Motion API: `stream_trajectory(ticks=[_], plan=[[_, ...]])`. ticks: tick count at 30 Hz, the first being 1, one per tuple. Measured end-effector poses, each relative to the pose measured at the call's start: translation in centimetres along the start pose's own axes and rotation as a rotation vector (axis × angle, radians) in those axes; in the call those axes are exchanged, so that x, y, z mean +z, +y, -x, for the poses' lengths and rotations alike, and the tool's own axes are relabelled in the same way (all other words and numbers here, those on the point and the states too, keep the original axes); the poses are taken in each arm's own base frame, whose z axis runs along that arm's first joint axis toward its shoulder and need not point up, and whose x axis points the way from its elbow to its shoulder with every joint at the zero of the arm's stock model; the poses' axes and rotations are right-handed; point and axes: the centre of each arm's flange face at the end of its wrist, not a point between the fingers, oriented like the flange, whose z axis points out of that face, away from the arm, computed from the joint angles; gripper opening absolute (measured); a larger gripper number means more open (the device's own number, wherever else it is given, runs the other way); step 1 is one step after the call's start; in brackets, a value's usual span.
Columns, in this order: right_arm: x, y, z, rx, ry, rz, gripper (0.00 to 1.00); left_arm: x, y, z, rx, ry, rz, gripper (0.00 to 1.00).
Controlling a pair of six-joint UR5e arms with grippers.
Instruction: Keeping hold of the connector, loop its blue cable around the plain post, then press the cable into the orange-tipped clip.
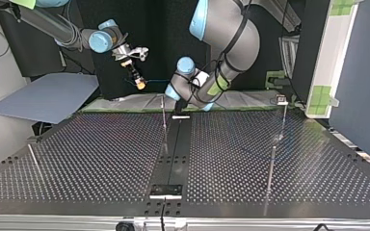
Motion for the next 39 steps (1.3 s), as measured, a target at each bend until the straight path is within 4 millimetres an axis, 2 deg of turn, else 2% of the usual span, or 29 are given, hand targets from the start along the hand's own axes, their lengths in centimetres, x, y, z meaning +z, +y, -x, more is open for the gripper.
stream_trajectory(ticks=[4, 5, 6, 7, 9, 10, 11, 12, 20, 24, 31, 39], plan=[[0.0, 0.0, 0.0, -0.001, 0.000, 0.000, 0.00, 0.1, -0.1, 0.0, 0.002, -0.007, -0.005, 0.99], [0.0, 0.0, 0.0, -0.001, 0.000, 0.000, 0.00, 0.1, -0.2, 0.1, 0.006, -0.013, -0.009, 0.91], [0.0, 0.0, 0.0, -0.001, 0.000, -0.001, 0.00, 0.1, -0.3, 0.1, 0.010, -0.019, -0.014, 0.67], [0.0, -0.1, 0.0, -0.001, 0.000, -0.001, 0.00, 0.2, -0.4, 0.2, 0.016, -0.028, -0.020, 0.67], [0.0, -0.1, 0.0, -0.001, 0.000, -0.001, 0.00, 0.3, -0.6, 0.3, 0.023, -0.041, -0.027, 0.31], [0.0, -0.1, 0.0, -0.001, 0.000, -0.002, 0.00, 0.3, -0.8, 0.4, 0.029, -0.049, -0.030, 0.31], [0.0, -0.1, 0.0, -0.002, 0.000, -0.002, 0.00, 0.3, -0.8, 0.4, 0.035, -0.053, -0.031, 0.04], [0.0, -0.1, 0.0, -0.002, 0.001, -0.002, 0.00, 0.3, -0.9, 0.5, 0.039, -0.057, -0.032, 0.00], [0.0, -0.1, 0.0, -0.002, 0.000, -0.002, 0.00, 0.2, -1.4, 0.7, 0.038, -0.079, -0.056, 0.00], [0.0, -0.1, 0.0, -0.001, -0.001, -0.002, 0.00, -0.4, -1.3, 1.5, 0.007, -0.114, -0.062, 0.00], [0.0, 0.1, 0.0, 0.005, -0.001, 0.002, 0.00, -3.1, -0.6, 4.4, -0.075, -0.224, -0.061, 0.00], [-0.1, 0.9, 0.0, 0.027, 0.000, 0.018, 0.00, -5.9, 0.6, 5.9, -0.134, -0.314, -0.027, 0.00]])
